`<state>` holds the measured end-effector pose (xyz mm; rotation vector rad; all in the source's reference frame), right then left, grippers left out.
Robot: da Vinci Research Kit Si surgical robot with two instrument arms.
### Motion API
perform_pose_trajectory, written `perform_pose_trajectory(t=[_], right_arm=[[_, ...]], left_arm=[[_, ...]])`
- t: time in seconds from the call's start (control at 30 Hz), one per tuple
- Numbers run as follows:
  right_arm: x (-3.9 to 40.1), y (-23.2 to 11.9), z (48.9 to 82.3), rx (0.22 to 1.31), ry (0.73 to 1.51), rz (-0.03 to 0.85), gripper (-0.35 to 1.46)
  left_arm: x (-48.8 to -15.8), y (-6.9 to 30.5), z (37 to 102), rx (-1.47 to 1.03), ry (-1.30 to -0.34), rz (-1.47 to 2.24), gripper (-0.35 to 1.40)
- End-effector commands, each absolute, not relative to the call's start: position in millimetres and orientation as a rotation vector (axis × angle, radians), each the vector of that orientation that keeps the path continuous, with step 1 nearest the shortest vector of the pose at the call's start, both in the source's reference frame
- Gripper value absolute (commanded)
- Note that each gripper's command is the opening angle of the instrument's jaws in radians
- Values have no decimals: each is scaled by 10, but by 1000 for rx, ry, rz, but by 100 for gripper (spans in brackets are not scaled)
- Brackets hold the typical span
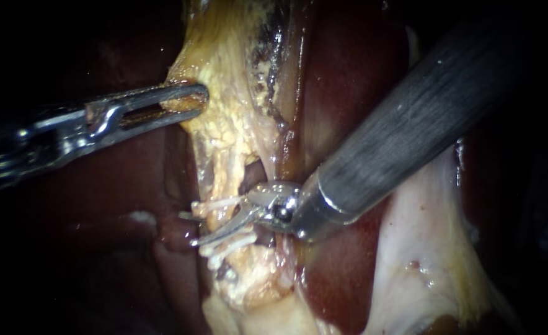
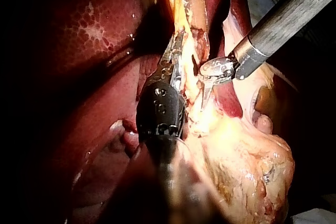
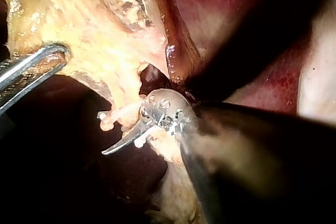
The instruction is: Go to the cutting position left tube
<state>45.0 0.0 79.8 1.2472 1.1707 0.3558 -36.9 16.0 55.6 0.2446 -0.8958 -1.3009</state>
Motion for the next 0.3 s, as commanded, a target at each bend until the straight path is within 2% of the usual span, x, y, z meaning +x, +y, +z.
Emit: perform_pose_trajectory(t=[0.03,0.3], right_arm=[[450,-1,798,1247,1171,354,78],[450,-3,800,1250,1167,358,79]], left_arm=[[-369,160,556,244,-895,-1301,-35],[-369,159,555,244,-895,-1302,-35]])
